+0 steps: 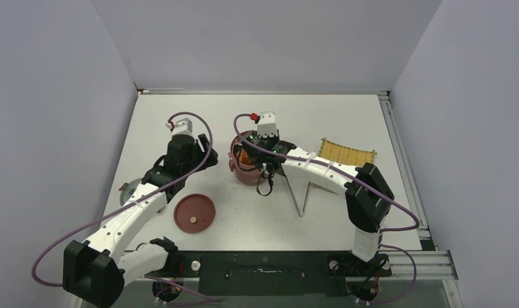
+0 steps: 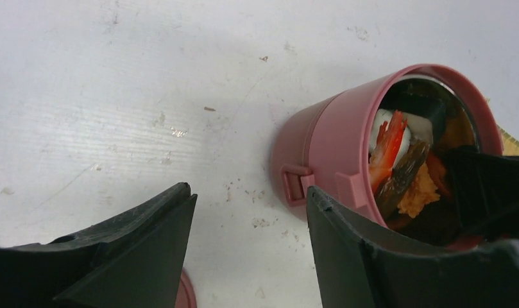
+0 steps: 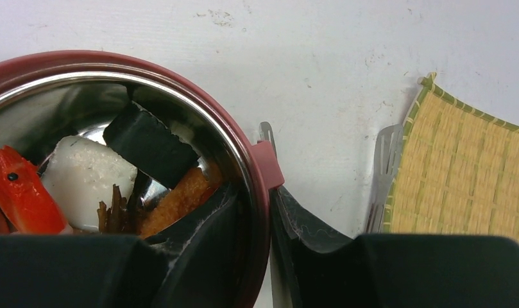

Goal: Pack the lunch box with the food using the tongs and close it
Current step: Pick up the box lid from the center of the board.

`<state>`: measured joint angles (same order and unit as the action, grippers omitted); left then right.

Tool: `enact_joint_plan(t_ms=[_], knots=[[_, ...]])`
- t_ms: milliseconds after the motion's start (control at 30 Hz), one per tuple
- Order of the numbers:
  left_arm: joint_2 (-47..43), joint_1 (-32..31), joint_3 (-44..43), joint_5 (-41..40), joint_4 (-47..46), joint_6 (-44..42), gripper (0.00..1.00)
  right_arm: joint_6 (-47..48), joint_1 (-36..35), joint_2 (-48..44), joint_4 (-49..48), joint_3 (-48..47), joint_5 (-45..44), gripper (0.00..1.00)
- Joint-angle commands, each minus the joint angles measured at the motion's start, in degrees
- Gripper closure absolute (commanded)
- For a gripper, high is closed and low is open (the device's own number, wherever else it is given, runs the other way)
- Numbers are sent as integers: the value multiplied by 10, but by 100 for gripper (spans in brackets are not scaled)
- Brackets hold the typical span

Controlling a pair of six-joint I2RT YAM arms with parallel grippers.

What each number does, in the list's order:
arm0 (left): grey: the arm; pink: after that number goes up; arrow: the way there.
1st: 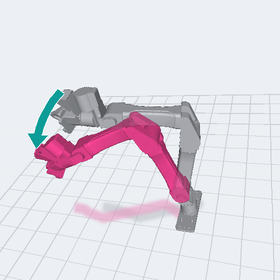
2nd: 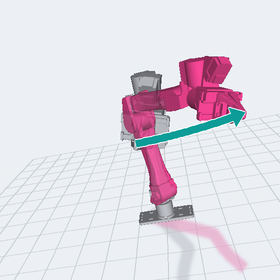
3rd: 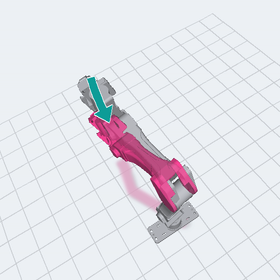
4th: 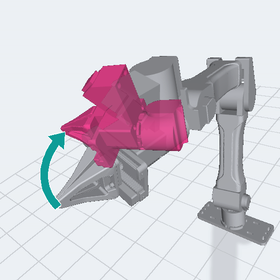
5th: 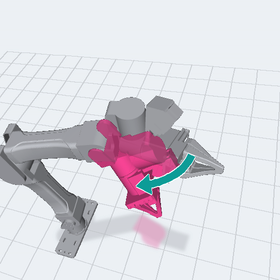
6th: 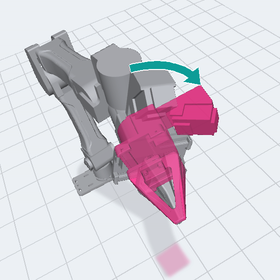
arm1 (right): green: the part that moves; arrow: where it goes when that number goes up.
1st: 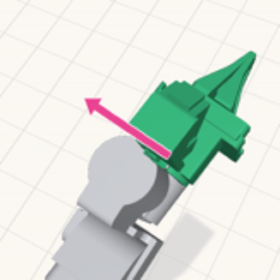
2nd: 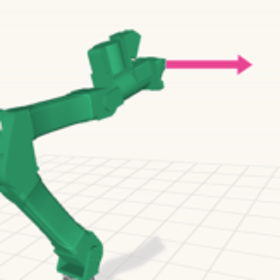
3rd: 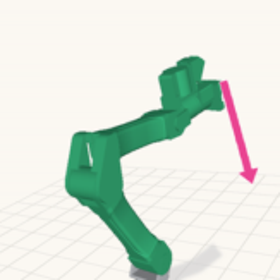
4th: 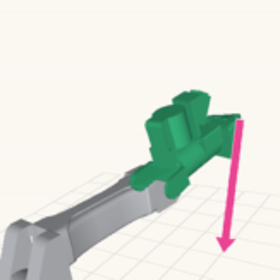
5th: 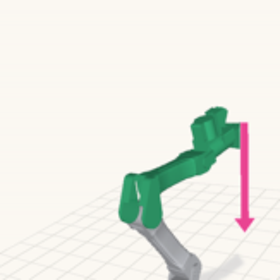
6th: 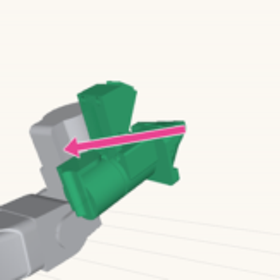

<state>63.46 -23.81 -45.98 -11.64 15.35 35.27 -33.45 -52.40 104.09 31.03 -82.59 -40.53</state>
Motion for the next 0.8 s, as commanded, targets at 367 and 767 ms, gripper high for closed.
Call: enact_joint_plan(t_ms=[367, 767], knots=[[-107, 0, 54, 56, 203, 8, 31, 33, 0, -42, 47, -24, 48, 45], [-62, -70, 115, 47, 154, 65, 38, 56, 5, -127, -12, 16, 77, 30]])
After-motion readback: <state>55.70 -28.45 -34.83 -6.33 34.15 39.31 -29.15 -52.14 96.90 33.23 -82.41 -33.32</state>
